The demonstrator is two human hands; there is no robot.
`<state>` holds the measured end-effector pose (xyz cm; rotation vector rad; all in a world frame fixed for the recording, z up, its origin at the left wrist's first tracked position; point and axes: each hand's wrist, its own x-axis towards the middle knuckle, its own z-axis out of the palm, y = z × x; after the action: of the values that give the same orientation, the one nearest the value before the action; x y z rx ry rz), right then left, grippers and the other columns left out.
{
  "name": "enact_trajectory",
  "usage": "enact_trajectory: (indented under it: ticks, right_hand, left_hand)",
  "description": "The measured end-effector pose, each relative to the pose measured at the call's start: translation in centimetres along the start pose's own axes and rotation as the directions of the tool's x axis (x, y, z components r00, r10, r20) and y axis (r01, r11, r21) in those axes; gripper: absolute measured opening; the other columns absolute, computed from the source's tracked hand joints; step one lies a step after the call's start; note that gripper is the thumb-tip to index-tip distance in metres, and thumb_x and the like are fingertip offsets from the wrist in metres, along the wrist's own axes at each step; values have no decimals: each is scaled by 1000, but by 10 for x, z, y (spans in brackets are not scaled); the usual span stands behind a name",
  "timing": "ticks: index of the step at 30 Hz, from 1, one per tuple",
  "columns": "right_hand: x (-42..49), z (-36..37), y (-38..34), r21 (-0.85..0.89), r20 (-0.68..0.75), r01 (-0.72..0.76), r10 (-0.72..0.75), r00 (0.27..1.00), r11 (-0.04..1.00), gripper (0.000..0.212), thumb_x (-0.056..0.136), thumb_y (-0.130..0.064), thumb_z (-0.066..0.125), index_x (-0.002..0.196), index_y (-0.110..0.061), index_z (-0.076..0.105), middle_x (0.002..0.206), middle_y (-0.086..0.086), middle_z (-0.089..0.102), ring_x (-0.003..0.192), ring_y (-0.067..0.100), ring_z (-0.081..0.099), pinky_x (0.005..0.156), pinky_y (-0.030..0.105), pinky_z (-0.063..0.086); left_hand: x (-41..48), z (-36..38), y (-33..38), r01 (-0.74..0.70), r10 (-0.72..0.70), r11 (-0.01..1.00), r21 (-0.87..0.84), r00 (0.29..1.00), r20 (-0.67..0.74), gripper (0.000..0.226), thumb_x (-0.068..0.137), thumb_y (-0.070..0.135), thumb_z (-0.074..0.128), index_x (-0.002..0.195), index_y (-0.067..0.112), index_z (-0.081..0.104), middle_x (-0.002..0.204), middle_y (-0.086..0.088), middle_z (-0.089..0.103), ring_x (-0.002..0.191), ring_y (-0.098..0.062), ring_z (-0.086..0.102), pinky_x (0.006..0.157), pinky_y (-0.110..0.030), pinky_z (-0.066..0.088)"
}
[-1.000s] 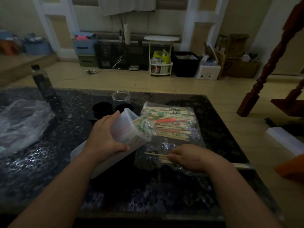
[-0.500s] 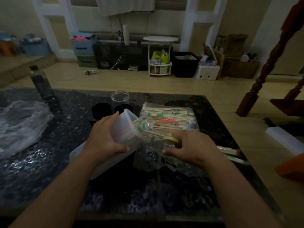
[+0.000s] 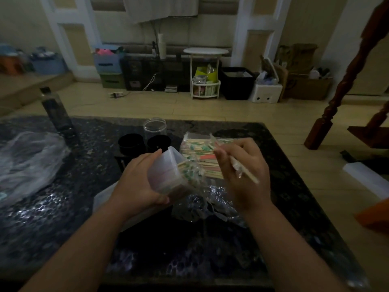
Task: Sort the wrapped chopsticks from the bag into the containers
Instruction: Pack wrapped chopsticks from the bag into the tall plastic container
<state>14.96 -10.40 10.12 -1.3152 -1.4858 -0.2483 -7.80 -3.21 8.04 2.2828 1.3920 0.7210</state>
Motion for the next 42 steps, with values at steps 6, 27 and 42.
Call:
enact_trajectory:
  ticks: [6,27,42]
  right_hand:
    - [8,2,-16,388,-161,-242,324,932,889,38,97,-48,46,72,-23,61,70,6,62,61,27,63,55,49,52]
    - [11,15,-16,624,447,-768,740,503,145,15,93,-15,59,85,-4,66,69,8,61,55,13,54,51,25,44]
    - [-5,28,-13,321,418,-684,549,723,655,18,98,-13,56,88,-21,69,86,0,69,71,10,63,65,31,54]
  left_hand:
    - [1,1,0,-23,23,1000,0,1000,-1,128,31,60,60,151,23,34,147,3,38,130,-12,31,97,-18,20]
    - [0,8,-3,-42,42,999,5,998,53,130,30,61,69,150,31,30,145,12,34,132,-4,27,101,-20,20]
    - [0,10,0,-60,59,998,8,996,71,123,38,46,76,151,29,31,147,8,35,131,-5,28,100,-20,20]
